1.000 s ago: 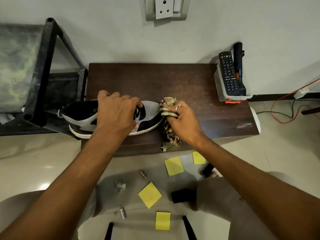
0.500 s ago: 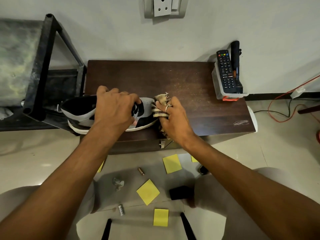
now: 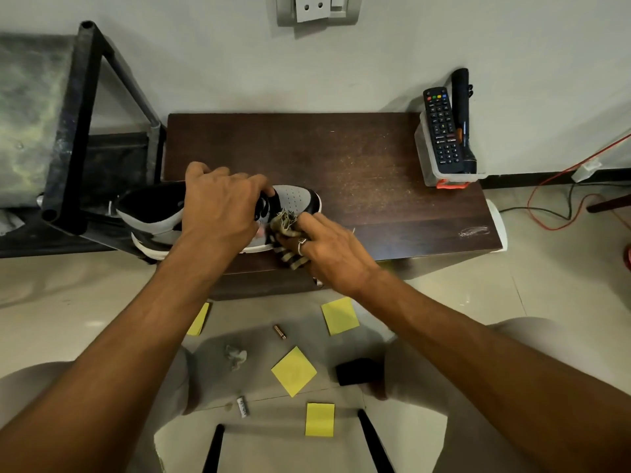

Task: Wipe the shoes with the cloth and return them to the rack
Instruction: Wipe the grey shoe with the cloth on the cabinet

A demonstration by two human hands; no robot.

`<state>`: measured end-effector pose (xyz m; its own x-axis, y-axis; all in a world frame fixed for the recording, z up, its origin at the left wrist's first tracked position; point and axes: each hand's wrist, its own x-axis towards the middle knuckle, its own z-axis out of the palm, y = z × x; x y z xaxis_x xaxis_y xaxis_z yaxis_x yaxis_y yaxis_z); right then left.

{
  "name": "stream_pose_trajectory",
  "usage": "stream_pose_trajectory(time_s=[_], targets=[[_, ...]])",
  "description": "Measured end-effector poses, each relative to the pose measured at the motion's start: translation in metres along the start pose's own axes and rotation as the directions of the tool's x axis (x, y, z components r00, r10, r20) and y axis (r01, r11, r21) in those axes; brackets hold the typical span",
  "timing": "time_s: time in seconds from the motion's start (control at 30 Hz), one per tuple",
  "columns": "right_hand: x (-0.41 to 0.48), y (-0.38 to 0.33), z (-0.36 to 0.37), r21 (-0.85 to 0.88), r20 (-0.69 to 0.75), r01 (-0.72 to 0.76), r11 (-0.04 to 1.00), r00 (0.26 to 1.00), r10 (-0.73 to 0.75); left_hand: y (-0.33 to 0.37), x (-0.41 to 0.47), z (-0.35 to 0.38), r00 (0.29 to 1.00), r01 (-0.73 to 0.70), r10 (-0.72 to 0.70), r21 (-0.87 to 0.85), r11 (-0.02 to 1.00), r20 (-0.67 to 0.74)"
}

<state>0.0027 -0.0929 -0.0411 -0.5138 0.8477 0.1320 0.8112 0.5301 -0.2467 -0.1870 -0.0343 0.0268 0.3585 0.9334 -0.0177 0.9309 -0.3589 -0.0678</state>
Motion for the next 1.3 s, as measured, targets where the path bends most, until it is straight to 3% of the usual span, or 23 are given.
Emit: stream_pose_trajectory(time_s=[0.23, 0.4, 0.5, 0.67, 0.83, 0.9, 0.97, 1.03, 1.13, 1.3], targets=[[-0.003, 0.039, -0.013, -0.03, -0.129, -0.129, 0.991, 0.984, 0.124, -0.001, 0.0, 0.001, 1.0, -0.011, 0.011, 0.001, 1.0, 0.016], [0.003, 0.044, -0.02, 0.064, -0.165, -0.216, 0.974, 0.961, 0.223, -0.001, 0.0, 0.002, 1.0, -0.011, 0.011, 0.02, 1.0, 0.006], [0.009, 0.049, -0.029, 0.18, -0.217, -0.315, 0.932, 0.911, 0.35, -0.002, 0.0, 0.003, 1.0, -0.023, 0.023, 0.012, 1.0, -0.013], [0.008, 0.026, -0.017, 0.312, -0.173, -0.272, 0.911, 0.926, 0.335, -0.001, 0.003, 0.003, 1.0, -0.025, 0.025, 0.028, 0.999, 0.003], [-0.018, -0.003, -0.013, 0.271, -0.026, -0.131, 0.954, 0.989, 0.144, 0.011, -0.002, 0.004, 0.996, 0.039, -0.034, 0.062, 0.997, -0.077], [-0.009, 0.005, -0.024, 0.393, -0.139, -0.189, 0.9, 0.955, 0.261, 0.016, -0.004, 0.005, 0.996, 0.029, -0.027, 0.023, 0.999, -0.089], [0.003, 0.019, -0.038, 0.489, -0.241, -0.272, 0.829, 0.871, 0.428, 0.019, -0.004, 0.007, 0.996, -0.004, 0.002, -0.02, 1.0, -0.089], [0.007, 0.033, -0.048, 0.569, -0.158, -0.37, 0.735, 0.827, 0.539, 0.021, -0.004, 0.009, 0.992, -0.08, 0.074, -0.063, 0.995, -0.099], [0.002, 0.045, -0.047, 0.585, 0.046, -0.461, 0.668, 0.84, 0.54, 0.022, -0.001, 0.009, 0.983, -0.173, 0.167, -0.077, 0.982, -0.072], [0.006, 0.06, -0.056, 0.68, 0.139, -0.484, 0.551, 0.823, 0.551, 0.015, 0.001, 0.014, 0.983, -0.178, 0.178, 0.018, 0.984, -0.051]])
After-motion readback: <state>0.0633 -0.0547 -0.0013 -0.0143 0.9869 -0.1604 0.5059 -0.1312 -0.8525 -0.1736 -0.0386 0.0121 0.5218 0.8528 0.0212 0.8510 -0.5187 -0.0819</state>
